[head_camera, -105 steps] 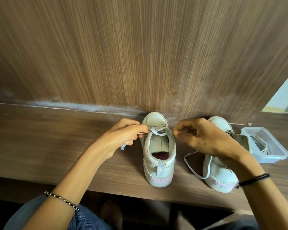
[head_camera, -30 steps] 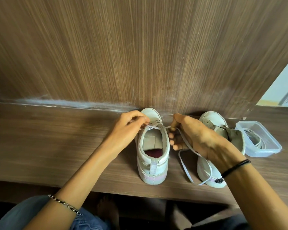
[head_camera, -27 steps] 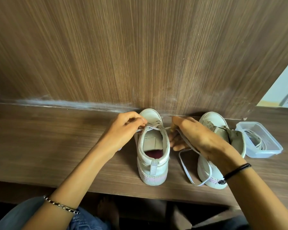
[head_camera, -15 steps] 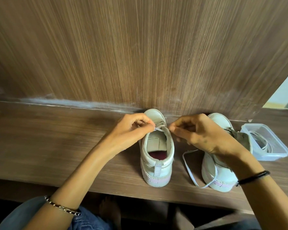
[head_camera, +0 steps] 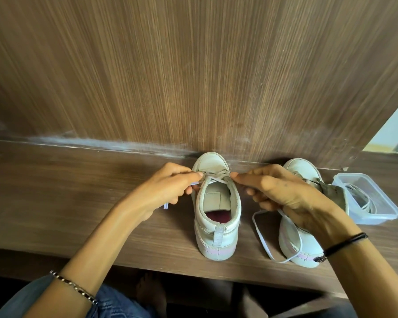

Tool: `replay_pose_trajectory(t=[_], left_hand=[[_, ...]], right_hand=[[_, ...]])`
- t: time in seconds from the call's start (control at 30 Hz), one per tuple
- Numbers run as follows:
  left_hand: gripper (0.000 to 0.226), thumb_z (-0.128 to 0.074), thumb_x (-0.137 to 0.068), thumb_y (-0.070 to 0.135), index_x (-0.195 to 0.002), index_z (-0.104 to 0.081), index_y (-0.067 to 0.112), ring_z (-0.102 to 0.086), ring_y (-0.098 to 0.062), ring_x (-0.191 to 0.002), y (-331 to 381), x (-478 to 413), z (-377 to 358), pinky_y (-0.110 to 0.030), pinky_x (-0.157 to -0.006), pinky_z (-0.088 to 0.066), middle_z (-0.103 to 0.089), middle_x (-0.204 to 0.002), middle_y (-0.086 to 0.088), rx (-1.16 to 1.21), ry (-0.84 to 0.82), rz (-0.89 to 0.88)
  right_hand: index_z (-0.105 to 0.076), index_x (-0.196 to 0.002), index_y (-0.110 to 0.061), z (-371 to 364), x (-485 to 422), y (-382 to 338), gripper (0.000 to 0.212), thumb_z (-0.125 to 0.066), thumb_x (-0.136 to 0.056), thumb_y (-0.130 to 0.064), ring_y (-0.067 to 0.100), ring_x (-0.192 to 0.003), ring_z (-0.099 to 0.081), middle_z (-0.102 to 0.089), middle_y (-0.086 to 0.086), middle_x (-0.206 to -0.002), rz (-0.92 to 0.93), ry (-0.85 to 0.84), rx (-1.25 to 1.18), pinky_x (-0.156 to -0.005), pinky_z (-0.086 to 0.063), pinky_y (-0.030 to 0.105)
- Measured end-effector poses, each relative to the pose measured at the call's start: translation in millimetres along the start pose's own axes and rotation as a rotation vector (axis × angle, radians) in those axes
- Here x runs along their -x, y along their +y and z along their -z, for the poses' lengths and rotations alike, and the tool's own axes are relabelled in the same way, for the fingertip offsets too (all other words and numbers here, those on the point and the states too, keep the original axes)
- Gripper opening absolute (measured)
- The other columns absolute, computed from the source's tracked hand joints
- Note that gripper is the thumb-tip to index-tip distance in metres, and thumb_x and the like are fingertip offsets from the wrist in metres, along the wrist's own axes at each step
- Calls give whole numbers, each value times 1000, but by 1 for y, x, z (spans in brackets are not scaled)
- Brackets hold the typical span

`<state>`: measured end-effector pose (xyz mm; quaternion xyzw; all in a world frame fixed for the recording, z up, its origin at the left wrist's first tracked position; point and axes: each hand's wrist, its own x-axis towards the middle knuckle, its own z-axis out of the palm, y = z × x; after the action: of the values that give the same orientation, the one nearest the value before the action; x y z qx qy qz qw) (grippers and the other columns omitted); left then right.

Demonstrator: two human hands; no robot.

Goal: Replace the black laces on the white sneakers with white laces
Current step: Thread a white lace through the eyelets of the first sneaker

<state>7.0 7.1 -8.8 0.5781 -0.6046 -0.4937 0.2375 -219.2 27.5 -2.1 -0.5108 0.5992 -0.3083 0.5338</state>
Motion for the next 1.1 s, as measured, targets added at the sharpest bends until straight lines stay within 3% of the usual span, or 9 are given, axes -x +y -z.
replay_pose_trajectory(t=[0.1, 0.3, 0.47, 0.73, 0.83, 0.97, 1.03, 1.1], left_hand=[[31, -65, -98, 35, -71, -68, 21, -34, -1, -46, 1, 1, 5, -12, -47, -29, -45, -69, 4, -48, -19, -37], [27, -73, -91, 38, -88, -78, 12, -23, -10, -53, 0, 0, 13, -16, -45, -22, -46, -71, 3, 19, -25, -6], [21, -72, -93, 30, -87, -73, 10, -38, -2, -36, -6, -5, 20, -9, -38, -28, -43, -44, 15, -10, -64, -52], [32, -80, -83, 39, -93, -63, 14, -29, -8, -48, -18, -21, 15, -17, -35, -26, -39, -67, 1, 235, -105, 115], [20, -77, -84, 29, -73, -65, 17, -36, -7, -46, -16, -22, 3, -16, -36, -24, -51, -63, 3, 336, -54, 181], [21, -71, -91, 19, -71, -69, 13, -55, -6, -49, -12, -21, -8, -18, -47, -42, -63, -60, 4, 377, -14, 184], [22, -68, -94, 14, -73, -69, 8, -53, -7, -50, -11, -19, -7, -19, -47, -42, -62, -61, 1, 417, -38, 174], [20, -65, -96, 8, -77, -68, 4, -45, -7, -49, -10, -18, -6, -18, -42, -33, -58, -62, 0, 451, -56, 154]], right_hand=[[-70, -78, -11, 0, 0, 0, 29, -77, -90, -36, 6, -49, -35, -47, -3, -62, 3, -7, 3, -40, -24, 18], [-66, -86, -8, 2, -1, 1, 24, -76, -91, -29, 10, -57, -34, -45, -2, -62, 21, -22, -5, -43, -22, 20], [-65, -72, -12, 2, -1, 0, 27, -76, -91, -27, 8, -51, -34, -48, -1, -63, 20, -30, -8, -41, -22, 19], [-66, -75, -11, 1, 2, -1, 30, -73, -94, -33, 8, -55, -40, -55, 0, -67, 89, -41, 54, -50, -28, 22], [-70, -86, -6, 0, 2, 0, 33, -72, -94, -38, 9, -60, -45, -61, 2, -72, 127, -63, 48, -50, -34, 18], [-73, -90, -4, 0, 2, 0, 43, -73, -91, -47, 7, -60, -46, -62, -1, -70, 128, -46, 106, -55, -35, 20], [-73, -87, -4, 1, 2, 1, 39, -74, -91, -43, 11, -62, -42, -63, 0, -71, 128, -35, 99, -55, -31, 24], [-72, -81, -6, 1, 1, 2, 33, -74, -92, -37, 15, -62, -38, -60, 1, -69, 122, -37, 56, -54, -26, 26]])
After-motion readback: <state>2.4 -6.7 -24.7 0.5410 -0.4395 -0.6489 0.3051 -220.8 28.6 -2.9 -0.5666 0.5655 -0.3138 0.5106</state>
